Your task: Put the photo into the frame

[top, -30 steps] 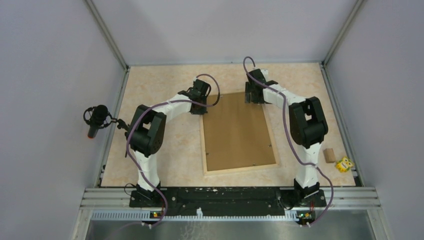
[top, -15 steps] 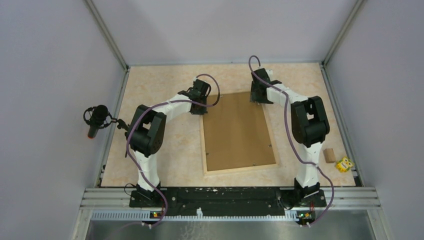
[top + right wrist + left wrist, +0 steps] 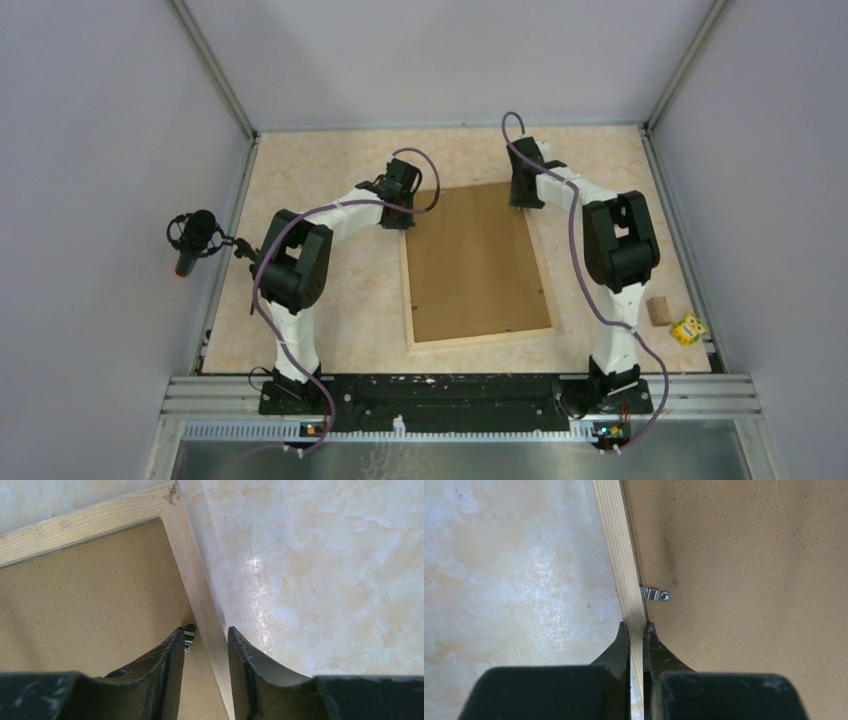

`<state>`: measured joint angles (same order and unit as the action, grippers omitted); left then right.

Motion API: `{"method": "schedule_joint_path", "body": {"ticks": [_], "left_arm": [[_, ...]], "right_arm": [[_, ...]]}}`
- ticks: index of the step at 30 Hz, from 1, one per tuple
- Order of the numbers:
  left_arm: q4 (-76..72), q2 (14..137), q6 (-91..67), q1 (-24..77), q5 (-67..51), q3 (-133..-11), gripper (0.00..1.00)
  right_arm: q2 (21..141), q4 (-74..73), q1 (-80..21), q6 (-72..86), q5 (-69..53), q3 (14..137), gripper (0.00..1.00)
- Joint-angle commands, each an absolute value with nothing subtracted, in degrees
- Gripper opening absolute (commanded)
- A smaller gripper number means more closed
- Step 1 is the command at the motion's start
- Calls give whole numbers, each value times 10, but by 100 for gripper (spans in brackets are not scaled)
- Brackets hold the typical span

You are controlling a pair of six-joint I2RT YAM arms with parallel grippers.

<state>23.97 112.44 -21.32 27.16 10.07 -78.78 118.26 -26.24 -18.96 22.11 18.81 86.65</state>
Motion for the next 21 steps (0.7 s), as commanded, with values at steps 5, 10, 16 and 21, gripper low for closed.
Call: {"method": "schedule_joint_path", "body": {"ticks": [5, 10, 16, 21], "left_arm": [[266, 1143, -207, 271, 89, -788, 0], [266, 1144, -209, 270, 87, -788, 0], [265, 1140, -204, 271, 90, -791, 0], [279, 1130, -196, 270, 111, -805, 43]], "right_arm": [[1188, -259, -187, 225, 175, 869, 23], [1191, -257, -187, 226, 165, 871, 11], [1183, -252, -183, 228, 157, 872, 21], [1165, -235, -174, 228, 132, 868, 48]]}}
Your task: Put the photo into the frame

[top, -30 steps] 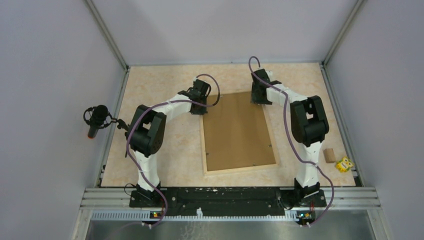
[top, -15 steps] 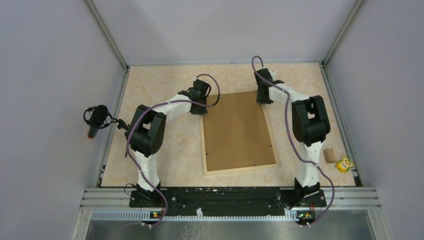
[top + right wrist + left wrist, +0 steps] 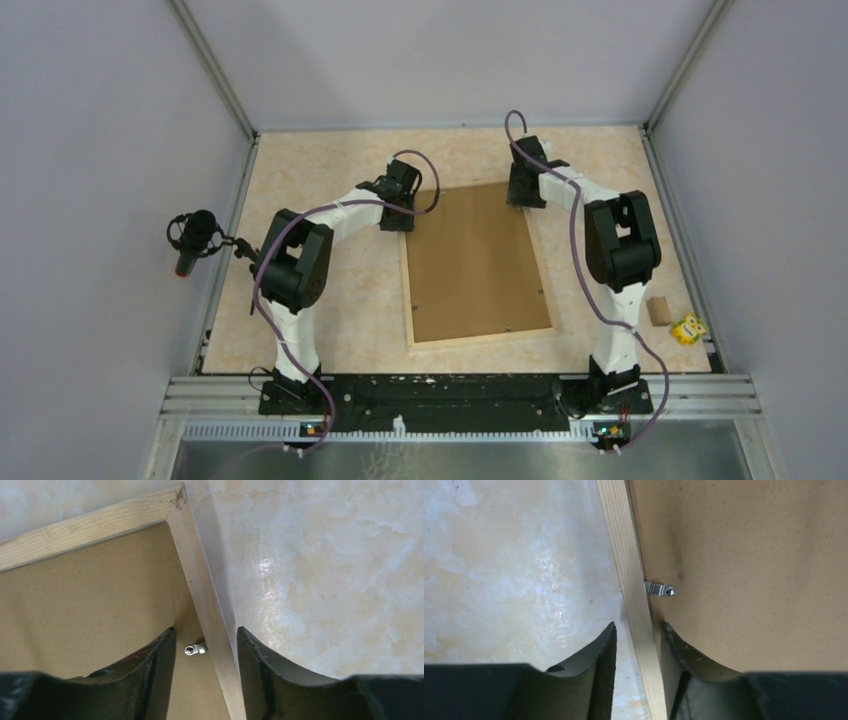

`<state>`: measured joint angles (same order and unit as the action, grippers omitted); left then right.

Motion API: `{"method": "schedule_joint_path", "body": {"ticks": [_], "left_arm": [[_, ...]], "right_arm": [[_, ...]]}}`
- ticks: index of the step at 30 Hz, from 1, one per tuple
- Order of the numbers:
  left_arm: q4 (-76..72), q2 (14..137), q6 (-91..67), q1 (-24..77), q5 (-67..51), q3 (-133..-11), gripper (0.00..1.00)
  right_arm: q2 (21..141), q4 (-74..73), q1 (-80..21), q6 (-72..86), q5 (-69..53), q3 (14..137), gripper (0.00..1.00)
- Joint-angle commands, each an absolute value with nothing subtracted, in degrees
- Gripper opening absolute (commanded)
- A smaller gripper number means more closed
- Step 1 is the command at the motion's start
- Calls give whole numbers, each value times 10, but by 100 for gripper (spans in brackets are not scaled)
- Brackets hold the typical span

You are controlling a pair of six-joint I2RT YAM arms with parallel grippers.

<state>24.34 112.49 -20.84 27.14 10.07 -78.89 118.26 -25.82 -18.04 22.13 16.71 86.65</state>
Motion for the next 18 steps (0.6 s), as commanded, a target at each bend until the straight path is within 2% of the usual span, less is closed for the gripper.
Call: {"method": "schedule_joint_path", "body": {"ticks": [1, 4, 7, 9, 11, 14, 18], "left_arm": [[284, 1122, -196, 271, 123, -807, 52], [292, 1086, -198, 270, 175, -804, 69], [302, 1031, -215, 271, 238, -784, 79], [314, 990, -239, 273, 231, -763, 85], [346, 955, -291, 274, 180, -748, 89], [374, 917, -333, 282, 84, -709, 86], [401, 846, -414, 333, 30, -625, 84]], "right_arm": [[1160, -232, -173, 226, 130, 868, 52], [1142, -221, -168, 224, 125, 860, 63], [1110, -193, -161, 222, 111, 828, 73], [1092, -173, -155, 222, 100, 806, 78], [1085, -166, -147, 223, 89, 794, 78], [1087, -167, -135, 225, 74, 784, 76], [1083, -162, -132, 230, 64, 770, 75]]}}
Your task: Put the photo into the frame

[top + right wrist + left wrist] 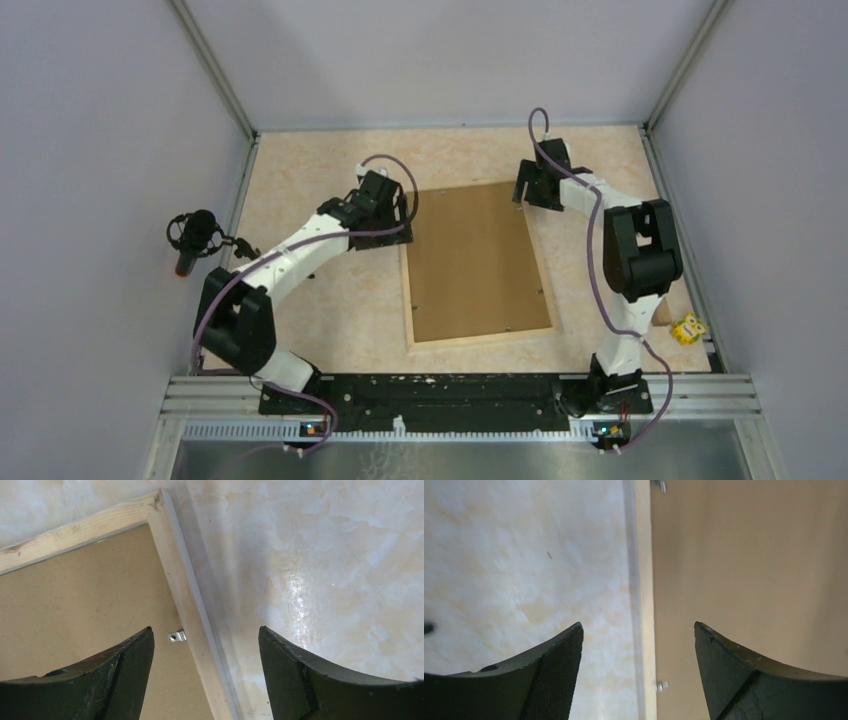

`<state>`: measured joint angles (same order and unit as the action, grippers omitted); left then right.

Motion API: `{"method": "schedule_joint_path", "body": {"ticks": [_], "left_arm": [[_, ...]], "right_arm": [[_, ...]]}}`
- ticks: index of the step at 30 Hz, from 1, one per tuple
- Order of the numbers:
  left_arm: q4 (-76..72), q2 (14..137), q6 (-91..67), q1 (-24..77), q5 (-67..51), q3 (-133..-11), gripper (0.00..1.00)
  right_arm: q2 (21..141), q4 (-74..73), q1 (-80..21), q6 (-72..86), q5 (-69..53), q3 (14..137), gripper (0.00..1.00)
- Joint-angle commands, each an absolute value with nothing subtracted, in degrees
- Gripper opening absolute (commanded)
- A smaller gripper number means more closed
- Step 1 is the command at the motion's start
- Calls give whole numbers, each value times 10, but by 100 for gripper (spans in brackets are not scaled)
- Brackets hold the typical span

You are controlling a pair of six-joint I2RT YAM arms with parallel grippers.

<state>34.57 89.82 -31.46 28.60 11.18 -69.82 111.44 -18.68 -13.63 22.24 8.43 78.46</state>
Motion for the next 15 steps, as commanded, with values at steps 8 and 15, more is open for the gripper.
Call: {"method": "schedule_joint_path", "body": {"ticks": [8, 15], "left_arm": [[337, 701, -796, 499, -90, -435, 82], [286, 728, -1012, 618, -65, -423, 83]], "right_arm": [[1065, -146, -132, 251, 38, 742, 75], [1043, -127, -132, 259, 24, 714, 75]]}}
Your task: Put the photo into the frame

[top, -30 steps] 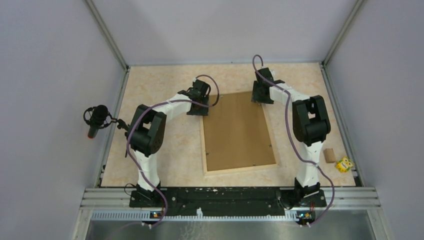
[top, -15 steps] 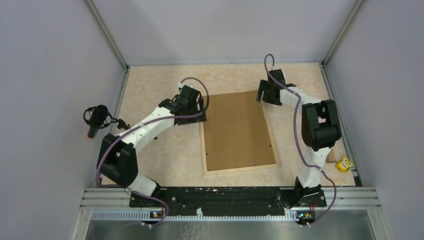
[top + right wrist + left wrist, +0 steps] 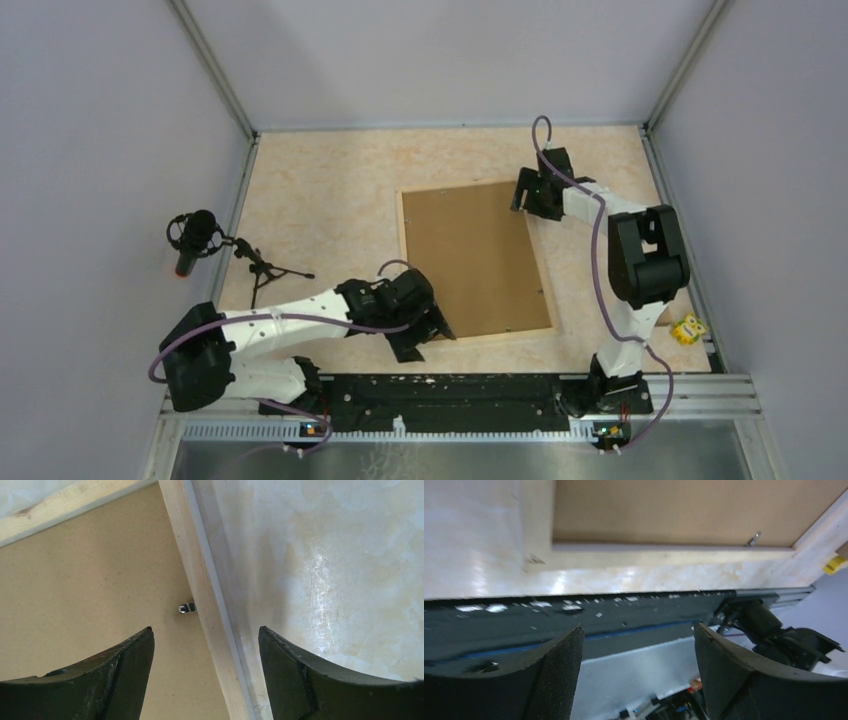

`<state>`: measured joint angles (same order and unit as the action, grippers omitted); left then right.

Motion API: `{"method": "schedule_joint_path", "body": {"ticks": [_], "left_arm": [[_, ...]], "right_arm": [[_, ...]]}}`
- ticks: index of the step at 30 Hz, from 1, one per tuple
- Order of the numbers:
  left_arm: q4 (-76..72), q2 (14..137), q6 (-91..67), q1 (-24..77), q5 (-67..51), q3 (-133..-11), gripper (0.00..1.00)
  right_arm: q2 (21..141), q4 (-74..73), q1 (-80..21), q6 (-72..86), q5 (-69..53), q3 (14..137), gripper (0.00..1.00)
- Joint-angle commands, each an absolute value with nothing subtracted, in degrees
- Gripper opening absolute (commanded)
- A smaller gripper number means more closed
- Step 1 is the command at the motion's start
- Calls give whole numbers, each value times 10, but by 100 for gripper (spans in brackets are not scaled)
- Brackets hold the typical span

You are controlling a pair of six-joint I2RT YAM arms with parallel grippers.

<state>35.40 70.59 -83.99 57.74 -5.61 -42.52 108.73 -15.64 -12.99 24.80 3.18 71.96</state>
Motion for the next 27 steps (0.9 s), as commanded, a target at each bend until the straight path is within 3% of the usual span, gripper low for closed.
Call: {"method": "schedule_joint_path", "body": {"ticks": [1, 10, 22, 27], "left_arm": [[268, 741, -1027, 625, -71, -422, 81], [214, 851, -1050, 606, -32, -437, 71], [262, 878, -1023, 466, 15, -406, 56], [330, 892, -951, 404, 80, -423, 39]], "right_arm": [[1041, -129, -132, 258, 27, 713, 75], [1036, -126, -132, 254, 23, 704, 75], [1043, -127, -132, 244, 17, 709, 75], [1043, -132, -131, 239, 22, 709, 75]]}}
